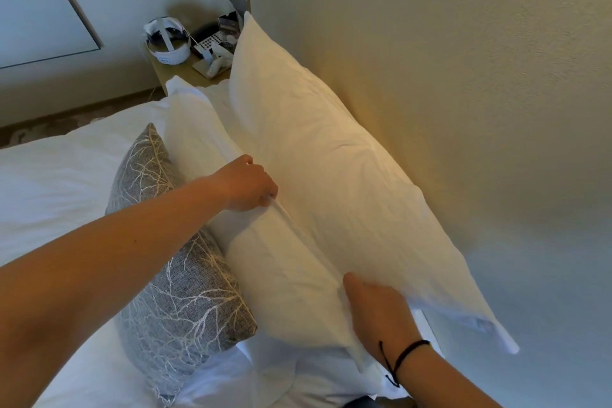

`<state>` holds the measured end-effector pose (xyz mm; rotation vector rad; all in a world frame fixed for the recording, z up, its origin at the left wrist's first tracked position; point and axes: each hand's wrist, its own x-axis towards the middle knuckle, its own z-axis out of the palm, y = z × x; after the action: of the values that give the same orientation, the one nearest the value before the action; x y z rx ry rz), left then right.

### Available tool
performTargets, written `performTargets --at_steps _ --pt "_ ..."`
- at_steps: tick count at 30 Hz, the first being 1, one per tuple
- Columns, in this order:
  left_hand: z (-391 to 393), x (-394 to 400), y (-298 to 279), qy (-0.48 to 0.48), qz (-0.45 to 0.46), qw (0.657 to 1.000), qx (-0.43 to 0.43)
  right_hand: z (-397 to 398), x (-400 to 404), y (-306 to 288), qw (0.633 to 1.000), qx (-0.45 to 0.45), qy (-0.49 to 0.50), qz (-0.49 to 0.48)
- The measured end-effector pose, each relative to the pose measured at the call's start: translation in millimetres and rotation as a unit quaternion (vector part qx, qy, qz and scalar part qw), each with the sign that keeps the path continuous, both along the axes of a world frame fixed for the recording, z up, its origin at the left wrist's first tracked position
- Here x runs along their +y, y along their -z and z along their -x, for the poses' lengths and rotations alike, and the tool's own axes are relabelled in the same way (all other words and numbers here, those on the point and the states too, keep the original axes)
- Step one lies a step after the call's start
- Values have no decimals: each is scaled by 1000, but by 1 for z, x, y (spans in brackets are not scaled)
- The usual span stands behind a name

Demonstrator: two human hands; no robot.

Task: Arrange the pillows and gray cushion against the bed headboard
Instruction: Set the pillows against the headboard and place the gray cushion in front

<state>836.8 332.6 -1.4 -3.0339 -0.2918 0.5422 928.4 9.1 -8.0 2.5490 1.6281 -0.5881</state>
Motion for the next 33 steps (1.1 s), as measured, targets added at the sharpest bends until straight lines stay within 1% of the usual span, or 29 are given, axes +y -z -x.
performTargets --at_steps 2,3,6,8,11,13,16,19,21,23,26,28,30,33 --pt "4 3 3 -2 -43 999 27 8 11 5 999 2 -36 27" --pt "5 5 5 -7 -60 998 26 12 18 5 998 1 -49 31" --pt "8 11 10 -22 -84 996 -15 20 37 -3 998 -10 -52 22" --pt "6 15 11 -38 -58 996 -52 24 53 -9 999 12 -35 -15" --pt "1 19 12 -66 18 995 -68 21 88 -15 988 115 9 -99" --pt "2 26 12 -85 66 992 -70 15 124 -17 977 170 22 -129" --pt "4 38 12 -86 101 987 -85 5 180 -13 967 231 30 -108" --pt "1 51 13 -82 111 987 -79 0 220 -5 966 248 28 -67" --pt "-2 61 15 -80 104 988 -76 -2 239 3 961 265 44 -71" --pt "-5 75 17 -65 85 992 -66 -4 255 11 951 291 62 -80" --pt "-10 103 20 -57 38 998 2 -5 276 20 936 331 82 -90" --pt "-11 125 25 -87 -1 995 39 -6 290 27 932 343 83 -87" --pt "-10 148 31 -112 -65 989 68 -7 303 30 929 352 79 -86" --pt "-3 186 32 -184 -119 973 74 -8 323 30 925 362 71 -96"
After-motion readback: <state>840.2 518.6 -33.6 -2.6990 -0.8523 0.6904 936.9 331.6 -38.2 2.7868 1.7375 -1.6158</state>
